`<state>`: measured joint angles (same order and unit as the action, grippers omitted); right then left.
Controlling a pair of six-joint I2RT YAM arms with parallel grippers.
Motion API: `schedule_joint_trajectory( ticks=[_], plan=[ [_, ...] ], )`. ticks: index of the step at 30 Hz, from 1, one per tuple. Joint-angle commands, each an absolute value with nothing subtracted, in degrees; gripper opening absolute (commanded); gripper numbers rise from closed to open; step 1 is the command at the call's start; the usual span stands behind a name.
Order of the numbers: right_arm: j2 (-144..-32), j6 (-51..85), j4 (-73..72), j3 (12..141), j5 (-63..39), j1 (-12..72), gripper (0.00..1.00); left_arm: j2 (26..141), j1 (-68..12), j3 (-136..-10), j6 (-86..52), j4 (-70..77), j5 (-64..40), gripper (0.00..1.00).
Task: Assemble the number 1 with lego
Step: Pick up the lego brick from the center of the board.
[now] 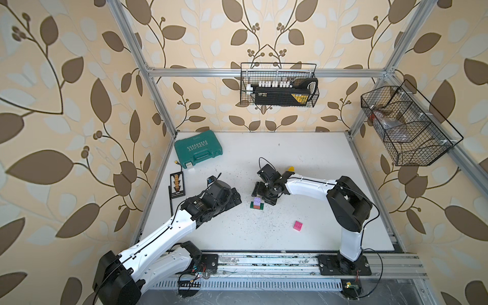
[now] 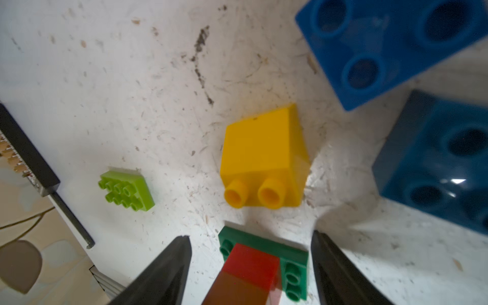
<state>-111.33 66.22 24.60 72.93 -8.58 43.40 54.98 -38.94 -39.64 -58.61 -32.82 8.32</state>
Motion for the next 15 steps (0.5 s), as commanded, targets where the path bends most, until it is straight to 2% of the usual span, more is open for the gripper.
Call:
schedule_joint_trajectory(
  ticks=[1, 15],
  plan=[
    [-113.6, 65.4, 27.5, 77.3, -5.8, 43.0, 0.74, 55.4, -38.4, -40.4, -57.4, -31.6, 7.4, 0.99],
    [-121.3, 58.6, 36.9, 90.9, 2.0, 41.1, 0.74, 56.2, -38.4, -40.9, -55.6, -30.4, 6.5, 0.99]
  ],
)
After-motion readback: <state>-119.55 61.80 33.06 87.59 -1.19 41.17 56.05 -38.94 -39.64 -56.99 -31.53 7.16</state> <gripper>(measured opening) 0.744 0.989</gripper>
